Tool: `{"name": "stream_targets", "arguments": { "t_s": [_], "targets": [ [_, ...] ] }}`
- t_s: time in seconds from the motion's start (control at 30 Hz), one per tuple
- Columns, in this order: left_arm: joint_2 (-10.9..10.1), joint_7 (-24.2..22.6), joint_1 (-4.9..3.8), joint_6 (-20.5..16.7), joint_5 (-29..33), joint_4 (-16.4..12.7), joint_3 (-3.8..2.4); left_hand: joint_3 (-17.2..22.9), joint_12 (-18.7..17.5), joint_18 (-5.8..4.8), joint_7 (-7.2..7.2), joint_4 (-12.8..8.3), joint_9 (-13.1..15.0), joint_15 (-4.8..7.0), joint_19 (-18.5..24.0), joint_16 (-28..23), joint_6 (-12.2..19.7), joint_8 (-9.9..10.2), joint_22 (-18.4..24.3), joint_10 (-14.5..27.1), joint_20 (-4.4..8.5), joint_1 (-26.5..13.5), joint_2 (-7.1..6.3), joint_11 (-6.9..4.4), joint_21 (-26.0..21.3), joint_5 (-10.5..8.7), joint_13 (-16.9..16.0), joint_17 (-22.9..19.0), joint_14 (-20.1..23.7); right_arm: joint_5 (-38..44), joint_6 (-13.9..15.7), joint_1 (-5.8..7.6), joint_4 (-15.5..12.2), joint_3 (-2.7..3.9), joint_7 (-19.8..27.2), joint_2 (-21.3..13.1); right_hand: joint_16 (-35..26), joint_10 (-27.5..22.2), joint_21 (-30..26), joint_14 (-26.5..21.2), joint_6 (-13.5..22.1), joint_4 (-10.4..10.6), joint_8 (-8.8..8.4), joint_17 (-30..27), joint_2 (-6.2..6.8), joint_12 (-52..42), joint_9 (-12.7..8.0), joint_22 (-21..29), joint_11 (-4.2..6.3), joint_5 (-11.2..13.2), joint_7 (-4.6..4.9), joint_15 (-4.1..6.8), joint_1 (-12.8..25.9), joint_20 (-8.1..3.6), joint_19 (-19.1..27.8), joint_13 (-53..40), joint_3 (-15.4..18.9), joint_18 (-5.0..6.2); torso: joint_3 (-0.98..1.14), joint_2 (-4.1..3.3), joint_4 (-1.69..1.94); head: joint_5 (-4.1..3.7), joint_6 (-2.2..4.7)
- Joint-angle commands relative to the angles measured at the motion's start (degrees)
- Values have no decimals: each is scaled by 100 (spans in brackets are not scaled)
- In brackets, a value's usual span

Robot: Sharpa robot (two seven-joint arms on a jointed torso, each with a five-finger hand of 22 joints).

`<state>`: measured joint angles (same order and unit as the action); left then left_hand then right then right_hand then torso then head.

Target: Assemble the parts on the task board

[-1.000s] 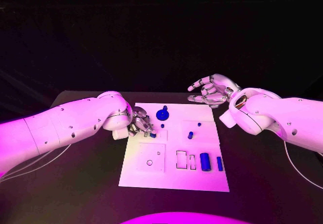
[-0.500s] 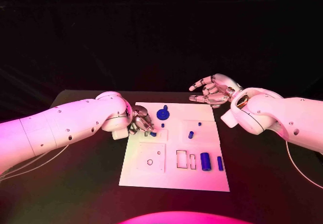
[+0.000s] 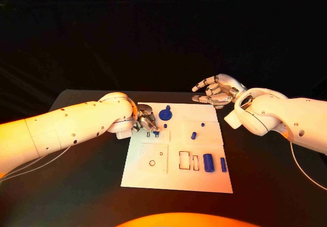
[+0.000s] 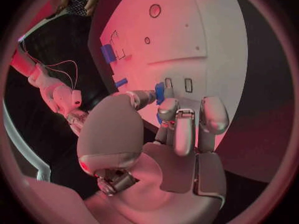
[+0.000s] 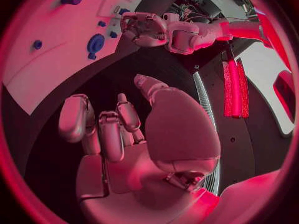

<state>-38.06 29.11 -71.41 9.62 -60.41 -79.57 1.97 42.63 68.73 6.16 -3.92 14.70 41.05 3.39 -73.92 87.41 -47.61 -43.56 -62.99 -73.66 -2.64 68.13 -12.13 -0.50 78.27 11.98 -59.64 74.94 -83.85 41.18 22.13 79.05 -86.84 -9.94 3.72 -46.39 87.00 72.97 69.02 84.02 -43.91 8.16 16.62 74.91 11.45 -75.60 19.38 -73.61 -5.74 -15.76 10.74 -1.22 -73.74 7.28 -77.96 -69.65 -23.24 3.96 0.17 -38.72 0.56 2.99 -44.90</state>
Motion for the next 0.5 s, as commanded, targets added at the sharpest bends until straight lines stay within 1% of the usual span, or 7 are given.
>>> {"name": "stream_targets", "arguments": {
  "t_s": [0.03,0.17,0.27,0.5],
  "targets": [
    [17,-4,3,-111,-276,-30,6,1104,40,-74,13,-1109,309,45,-46,39,-47,-32,-17,-49,5,-83,-20,-3,24,97,-14,1002,-470,19,-107,-3,-9,2,54,1,-29,-37,-28,385,7,20,15,669,-13,25,6,8,10,-29,-15,-1,33,-11,23,4,14,119,4,10,-9,18,-16],
    [31,16,7,-98,-293,-65,15,1111,54,-77,19,-1127,325,50,-55,42,-59,-37,-33,-67,10,-107,-28,-9,32,166,-34,1011,-473,21,-109,-3,-5,2,53,2,-29,-37,-28,385,7,20,15,669,-13,25,6,8,10,-29,-15,-1,33,-11,23,4,14,119,5,10,-7,17,-21],
    [50,35,11,-92,-302,-82,20,1113,54,-78,19,-1128,327,51,-61,41,-61,-37,-43,-68,10,-111,-28,-10,36,176,-33,1008,-472,22,-112,-3,-3,2,53,6,-29,-37,-28,385,7,20,15,669,-13,25,6,8,10,-29,-15,-1,33,-11,23,4,14,119,5,10,-7,17,-21],
    [94,106,15,-30,-359,-52,36,1124,61,-80,27,-1154,348,58,-68,40,-77,-42,-55,-83,16,-144,-38,-17,43,268,-44,1008,-473,71,-106,-3,1,2,50,10,-30,-40,-31,385,6,22,18,668,-12,28,8,10,11,-42,-16,-1,30,-12,23,9,15,120,5,9,-9,26,-24]
  ]
}}
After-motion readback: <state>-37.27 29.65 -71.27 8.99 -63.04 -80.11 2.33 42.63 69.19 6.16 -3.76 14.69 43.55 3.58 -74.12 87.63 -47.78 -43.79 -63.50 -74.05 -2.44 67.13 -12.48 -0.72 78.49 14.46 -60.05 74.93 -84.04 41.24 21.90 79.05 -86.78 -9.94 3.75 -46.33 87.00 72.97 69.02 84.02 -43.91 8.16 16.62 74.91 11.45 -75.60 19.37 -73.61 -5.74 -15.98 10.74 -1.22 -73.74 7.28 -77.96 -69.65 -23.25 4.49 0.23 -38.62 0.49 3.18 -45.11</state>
